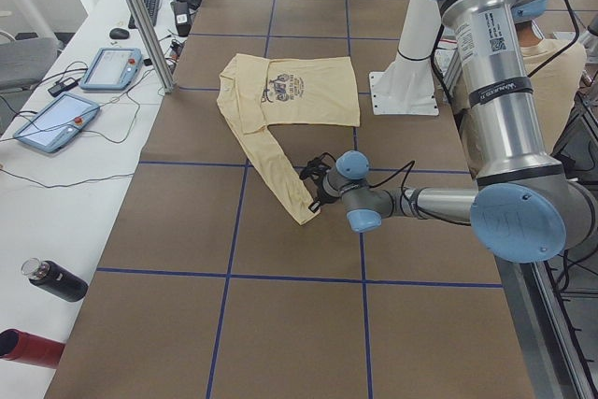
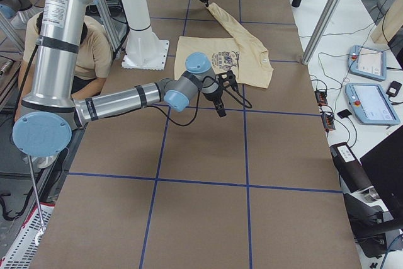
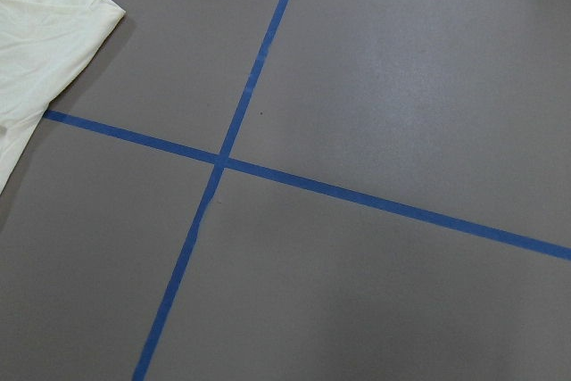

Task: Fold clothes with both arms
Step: 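Lower the left gripper to the other sleeve cuff and grasp it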

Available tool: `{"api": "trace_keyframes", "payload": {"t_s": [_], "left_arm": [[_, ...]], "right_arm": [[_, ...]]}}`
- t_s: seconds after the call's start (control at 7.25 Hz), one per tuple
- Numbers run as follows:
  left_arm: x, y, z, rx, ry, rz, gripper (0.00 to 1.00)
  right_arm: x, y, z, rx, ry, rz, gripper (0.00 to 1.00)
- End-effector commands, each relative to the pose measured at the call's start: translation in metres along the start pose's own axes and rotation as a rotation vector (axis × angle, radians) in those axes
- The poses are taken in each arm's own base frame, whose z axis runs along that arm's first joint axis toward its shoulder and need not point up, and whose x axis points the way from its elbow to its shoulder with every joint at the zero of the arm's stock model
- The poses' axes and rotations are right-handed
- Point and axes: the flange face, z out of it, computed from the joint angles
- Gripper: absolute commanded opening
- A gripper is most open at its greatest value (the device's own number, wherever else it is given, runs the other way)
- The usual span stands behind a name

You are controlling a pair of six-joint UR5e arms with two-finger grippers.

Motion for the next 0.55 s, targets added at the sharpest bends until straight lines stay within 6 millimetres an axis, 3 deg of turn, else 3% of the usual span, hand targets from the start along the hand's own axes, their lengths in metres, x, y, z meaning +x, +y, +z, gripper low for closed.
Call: {"api": "trace_keyframes", "payload": {"t_s": [0.0, 0.14, 0.28, 0.41], "left_arm": [[0.000, -0.017, -0.011, 0.032, 0.013, 0.045, 0.00], [-0.024, -0.045, -0.024, 0.055, -0.005, 0.056, 0.00], [-0.031, -0.093, -0.031, 0.073, -0.032, 0.058, 0.00], [-0.013, -0.157, -0.044, 0.072, -0.059, 0.044, 0.00]], "right_arm": [[0.000, 0.000, 0.000, -0.001, -0.002, 0.001, 1.00], [0.000, 0.000, 0.000, -0.001, -0.004, 0.001, 1.00], [-0.001, 0.000, -0.001, 0.000, -0.004, 0.001, 1.00], [-0.001, 0.000, -0.001, 0.000, -0.004, 0.003, 1.00]]}}
